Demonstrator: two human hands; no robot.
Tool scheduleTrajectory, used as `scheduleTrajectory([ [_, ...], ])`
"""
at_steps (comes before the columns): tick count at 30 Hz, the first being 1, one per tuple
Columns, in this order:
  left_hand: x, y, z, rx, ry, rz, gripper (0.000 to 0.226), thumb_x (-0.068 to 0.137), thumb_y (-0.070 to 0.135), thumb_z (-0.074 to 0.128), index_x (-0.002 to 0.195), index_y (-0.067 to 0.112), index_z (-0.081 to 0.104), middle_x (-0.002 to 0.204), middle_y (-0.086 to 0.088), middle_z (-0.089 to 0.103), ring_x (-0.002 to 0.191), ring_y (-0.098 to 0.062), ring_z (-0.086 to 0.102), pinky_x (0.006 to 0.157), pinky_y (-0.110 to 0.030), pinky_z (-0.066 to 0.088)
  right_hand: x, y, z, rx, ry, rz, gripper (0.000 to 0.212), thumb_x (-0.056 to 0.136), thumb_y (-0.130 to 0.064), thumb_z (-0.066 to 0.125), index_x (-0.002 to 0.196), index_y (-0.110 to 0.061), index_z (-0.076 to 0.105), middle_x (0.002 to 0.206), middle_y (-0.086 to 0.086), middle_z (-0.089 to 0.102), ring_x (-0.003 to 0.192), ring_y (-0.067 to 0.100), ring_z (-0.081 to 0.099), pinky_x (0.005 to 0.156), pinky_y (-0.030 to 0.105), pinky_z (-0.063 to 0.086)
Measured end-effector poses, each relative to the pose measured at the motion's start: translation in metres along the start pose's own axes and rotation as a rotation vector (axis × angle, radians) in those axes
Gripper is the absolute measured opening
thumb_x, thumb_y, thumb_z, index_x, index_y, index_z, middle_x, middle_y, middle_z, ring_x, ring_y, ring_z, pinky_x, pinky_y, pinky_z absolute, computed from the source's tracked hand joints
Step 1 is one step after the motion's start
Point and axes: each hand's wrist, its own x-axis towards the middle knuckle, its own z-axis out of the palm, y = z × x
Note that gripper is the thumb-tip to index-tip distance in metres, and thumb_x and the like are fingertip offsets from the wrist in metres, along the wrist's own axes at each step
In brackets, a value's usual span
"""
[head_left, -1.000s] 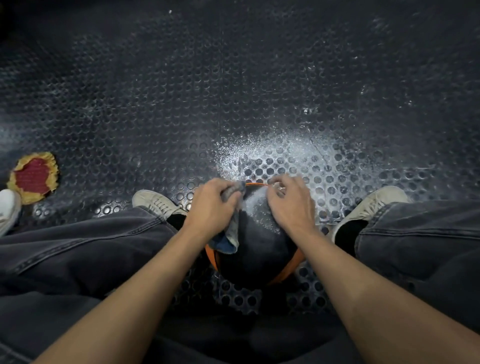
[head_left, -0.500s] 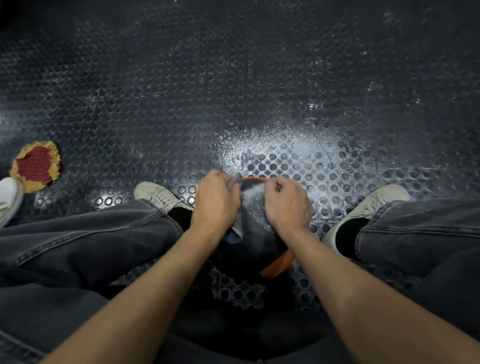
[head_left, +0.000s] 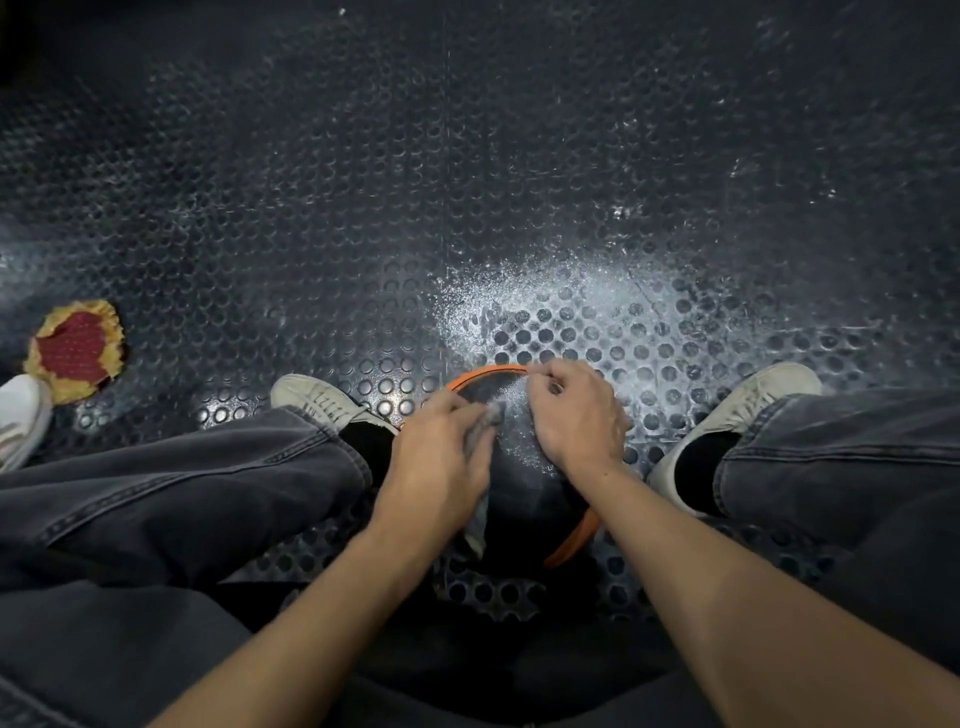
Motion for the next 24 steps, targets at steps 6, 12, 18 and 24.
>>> scheduleTrajectory([
  [6, 0.056, -0.002, -0.005, -0.055, -0.008, -0.211, 0.023, 0.094, 0.017, 0.059, 0.074, 0.015, 0.070, 0.066, 0.008, 0.055, 0.053, 0.002, 0.043, 0.050, -0.006, 0.035, -0.001, -0.005, 0.003, -0.006, 0.029, 0.029, 0.024, 0.100, -0.036, 0.045, 0.101, -0.029, 0.068, 0.107, -0.009, 0.057, 0.094, 0.014, 0.050, 0.102, 0.040, 0.035],
  [12, 0.017, -0.001, 0.002, 0.049, -0.044, 0.013, 0.025, 0.093, 0.022, 0.060, 0.072, 0.011, 0.067, 0.075, 0.002, 0.058, 0.064, -0.013, 0.050, 0.059, -0.021, 0.027, 0.004, 0.007, -0.003, 0.042, -0.033, -0.024, 0.023, 0.099, -0.033, 0.048, 0.105, -0.033, 0.070, 0.107, -0.015, 0.057, 0.095, 0.010, 0.052, 0.087, 0.032, 0.041],
  [18, 0.047, 0.006, 0.001, 0.013, -0.048, -0.171, 0.033, 0.094, 0.021, 0.058, 0.061, 0.018, 0.058, 0.058, 0.007, 0.050, 0.050, -0.003, 0.043, 0.047, -0.013, 0.032, 0.001, 0.002, 0.004, 0.044, 0.048, 0.068, 0.018, 0.098, -0.032, 0.050, 0.095, -0.029, 0.067, 0.108, -0.011, 0.060, 0.093, 0.011, 0.052, 0.094, 0.031, 0.030],
  [24, 0.043, 0.004, 0.002, 0.055, -0.061, -0.179, 0.034, 0.095, 0.024, 0.057, 0.061, 0.021, 0.058, 0.067, 0.000, 0.057, 0.057, -0.013, 0.049, 0.055, -0.023, 0.034, 0.004, 0.004, 0.000, 0.033, -0.047, -0.058, 0.021, 0.099, -0.032, 0.049, 0.100, -0.024, 0.068, 0.107, -0.011, 0.058, 0.096, 0.011, 0.053, 0.087, 0.031, 0.042],
])
